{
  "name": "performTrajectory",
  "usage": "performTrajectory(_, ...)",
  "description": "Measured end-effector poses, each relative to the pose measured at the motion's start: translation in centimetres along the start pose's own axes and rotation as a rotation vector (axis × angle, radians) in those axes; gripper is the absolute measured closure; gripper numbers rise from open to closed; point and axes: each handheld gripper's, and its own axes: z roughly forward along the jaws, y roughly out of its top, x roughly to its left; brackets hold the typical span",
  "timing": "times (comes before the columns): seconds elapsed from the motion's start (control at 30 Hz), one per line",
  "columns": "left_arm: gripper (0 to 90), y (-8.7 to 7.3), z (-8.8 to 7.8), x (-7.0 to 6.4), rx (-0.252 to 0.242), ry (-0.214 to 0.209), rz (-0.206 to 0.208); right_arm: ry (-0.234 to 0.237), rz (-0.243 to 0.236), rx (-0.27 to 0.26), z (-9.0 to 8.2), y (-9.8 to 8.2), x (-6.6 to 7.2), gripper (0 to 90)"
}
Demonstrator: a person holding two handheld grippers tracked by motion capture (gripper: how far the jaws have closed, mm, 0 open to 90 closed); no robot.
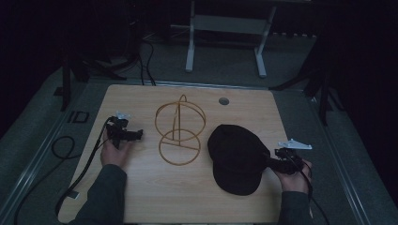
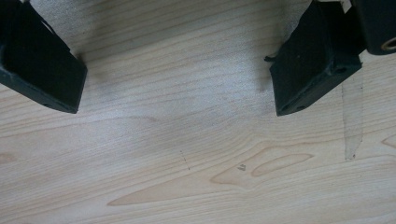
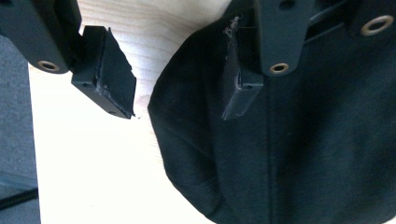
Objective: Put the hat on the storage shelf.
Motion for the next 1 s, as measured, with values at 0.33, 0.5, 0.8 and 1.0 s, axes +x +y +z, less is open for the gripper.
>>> performTrajectory(0.33,3.0,0.0,0.0,0.0,-0.001,0.000,-0.001,0.012,0.090,0.067,2.8,0.5,-0.3,44.2)
performTrajectory(0.5,3.0,0.0,0.0,0.0,-0.001,0.000,-0.001,0.009,0.147,0.120,3.9,0.6,-0.2,44.1)
performTrajectory(0.8,3.0,0.0,0.0,0.0,-0.001,0.000,-0.001,0.033,0.231,0.238,5.6,0.2,-0.1,48.8)
performTrajectory(1.0,3.0,0.0,0.0,0.0,-0.001,0.000,-0.001,0.031,0.212,0.240,5.7,0.3,-0.1,64.4)
